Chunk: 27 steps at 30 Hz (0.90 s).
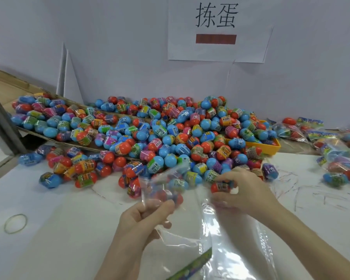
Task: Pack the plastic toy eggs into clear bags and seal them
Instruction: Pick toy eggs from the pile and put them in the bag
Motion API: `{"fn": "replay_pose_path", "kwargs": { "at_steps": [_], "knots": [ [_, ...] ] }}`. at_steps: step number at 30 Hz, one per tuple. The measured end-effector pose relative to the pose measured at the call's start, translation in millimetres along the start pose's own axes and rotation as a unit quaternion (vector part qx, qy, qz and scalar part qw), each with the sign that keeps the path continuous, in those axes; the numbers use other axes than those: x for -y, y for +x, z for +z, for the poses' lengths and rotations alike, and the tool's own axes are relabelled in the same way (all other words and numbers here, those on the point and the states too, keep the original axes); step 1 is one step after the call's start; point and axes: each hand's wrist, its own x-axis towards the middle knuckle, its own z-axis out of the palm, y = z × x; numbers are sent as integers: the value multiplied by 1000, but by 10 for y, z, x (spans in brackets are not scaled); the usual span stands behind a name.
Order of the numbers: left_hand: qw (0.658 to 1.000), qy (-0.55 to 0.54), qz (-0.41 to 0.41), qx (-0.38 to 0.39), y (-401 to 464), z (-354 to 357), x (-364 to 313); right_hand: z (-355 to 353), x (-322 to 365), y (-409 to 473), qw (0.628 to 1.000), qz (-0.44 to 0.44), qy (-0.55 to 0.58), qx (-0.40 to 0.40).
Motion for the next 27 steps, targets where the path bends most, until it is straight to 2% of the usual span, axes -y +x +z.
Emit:
{"fn": "replay_pose_path", "kwargs": {
  "at_steps": [3,6,7,9,11,13,15,16,17,19,21,23,27],
  "knots": [
    [1000,-2,7,19,13,21,-7,39,-18,-3,1000,-8,15,-12],
    [999,1,22,42,0,61,-66,60,-44,-4,998,-46,-25,-34],
    [998,9,30,47,9,68,-72,62,-45,-14,997,-52,1,-51],
    [996,29,55,56,11,84,-85,-14,25,-47,985,-22,151,-81],
    [993,49,89,67,-2,122,-101,-192,168,-102,933,-14,335,-133],
    [988,59,124,75,-15,176,-112,-418,346,-197,881,-95,420,-197],
    [984,62,150,77,-21,234,-114,-614,552,-325,846,-204,447,-207],
    [983,59,157,79,-32,261,-121,-674,645,-384,848,-238,430,-198],
    [981,56,165,84,-48,290,-129,-713,717,-423,866,-261,384,-186],
    [976,59,187,98,-105,341,-155,-740,792,-439,914,-297,204,-185],
    [971,63,204,112,-164,381,-182,-730,783,-412,935,-286,48,-204],
    [966,83,213,118,-201,393,-193,-742,778,-392,945,-262,10,-198],
    [962,120,215,115,-212,376,-206,-820,763,-397,949,-273,-29,-156]
  ]
}}
